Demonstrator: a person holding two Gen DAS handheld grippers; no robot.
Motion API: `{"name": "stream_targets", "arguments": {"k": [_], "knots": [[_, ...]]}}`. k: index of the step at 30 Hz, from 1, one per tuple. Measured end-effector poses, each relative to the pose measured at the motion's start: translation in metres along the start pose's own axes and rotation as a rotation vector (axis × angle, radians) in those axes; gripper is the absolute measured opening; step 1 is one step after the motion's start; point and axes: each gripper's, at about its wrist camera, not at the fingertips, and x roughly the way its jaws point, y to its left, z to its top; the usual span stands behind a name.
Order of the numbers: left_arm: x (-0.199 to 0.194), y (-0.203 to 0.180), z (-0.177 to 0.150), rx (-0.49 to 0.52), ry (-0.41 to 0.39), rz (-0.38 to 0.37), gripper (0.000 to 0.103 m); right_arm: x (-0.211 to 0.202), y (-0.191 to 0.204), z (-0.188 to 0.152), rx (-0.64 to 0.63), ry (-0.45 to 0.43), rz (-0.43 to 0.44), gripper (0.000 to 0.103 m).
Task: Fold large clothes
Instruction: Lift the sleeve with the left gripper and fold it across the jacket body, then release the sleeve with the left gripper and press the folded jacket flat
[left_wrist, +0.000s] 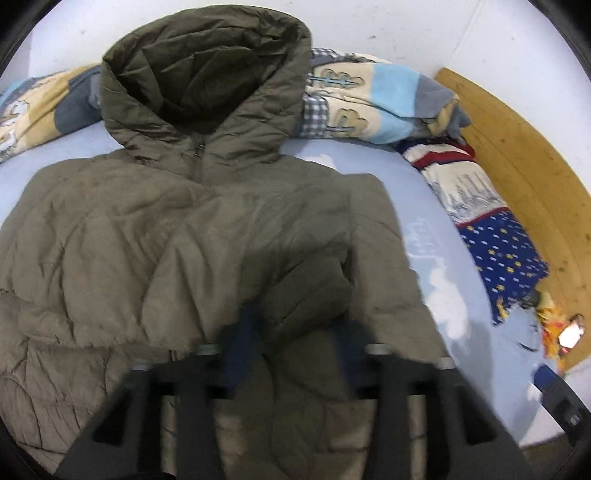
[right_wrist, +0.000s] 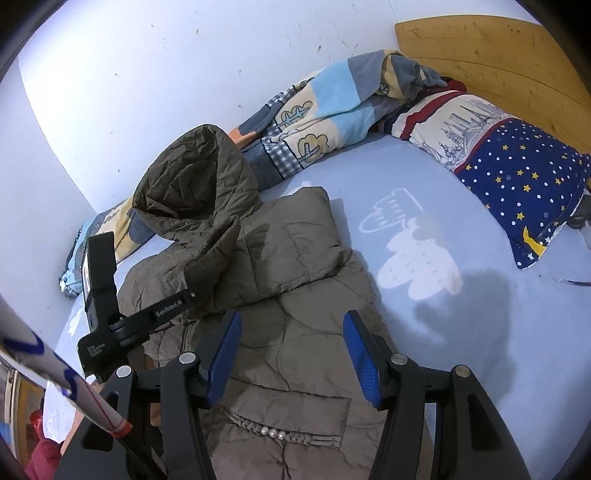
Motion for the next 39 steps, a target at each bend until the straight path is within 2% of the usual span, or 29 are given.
{"name": "stream_targets", "arguments": {"k": [4,6,9,13,16,20,24,25,30,31,32,37,38,39], "knots": [[-0.04,-0.003,-0.003,0.04,-0.044,-0.003,0.056,0.005,-0.002,0.003,0.031,0.002,0.014,0.062],[-0.065,0.006,-0.009,0.018,-0.059,0.002,0.058,0.009,-0.003,0.005,0.047,0.001,0.026,0.062],[-0.103,0.038,-0.02,-0.021,-0.064,0.079,0.06,0.018,-0.004,0.005,0.079,0.02,0.073,0.062],[-0.143,0.093,-0.044,-0.066,-0.095,0.238,0.066,0.037,-0.008,0.0,0.141,0.084,0.169,0.062],[-0.148,0.132,-0.059,-0.122,-0.116,0.301,0.066,0.054,-0.006,-0.006,0.194,0.138,0.267,0.062],[-0.133,0.167,-0.055,-0.169,-0.086,0.391,0.066,0.077,0.009,-0.014,0.225,0.167,0.287,0.062],[-0.119,0.175,-0.054,-0.197,-0.049,0.343,0.066,0.106,0.028,-0.013,0.276,0.195,0.305,0.062],[-0.113,0.175,-0.055,-0.201,-0.03,0.334,0.066,0.115,0.031,-0.011,0.298,0.199,0.304,0.062],[-0.091,0.18,-0.062,-0.209,0.067,0.379,0.066,0.162,0.035,-0.001,0.421,0.229,0.265,0.06],[-0.09,0.182,-0.062,-0.22,0.075,0.373,0.066,0.167,0.034,0.0,0.439,0.24,0.258,0.036],[-0.09,0.185,-0.062,-0.235,0.08,0.361,0.066,0.172,0.035,0.001,0.446,0.243,0.257,0.023],[-0.092,0.192,-0.054,-0.251,0.055,0.38,0.066,0.159,0.045,0.03,0.287,0.133,0.092,0.02],[-0.093,0.192,-0.054,-0.253,0.053,0.384,0.066,0.159,0.044,0.035,0.261,0.128,0.043,0.02],[-0.092,0.193,-0.053,-0.255,0.053,0.384,0.066,0.163,0.04,0.037,0.26,0.14,0.029,0.02]]}}
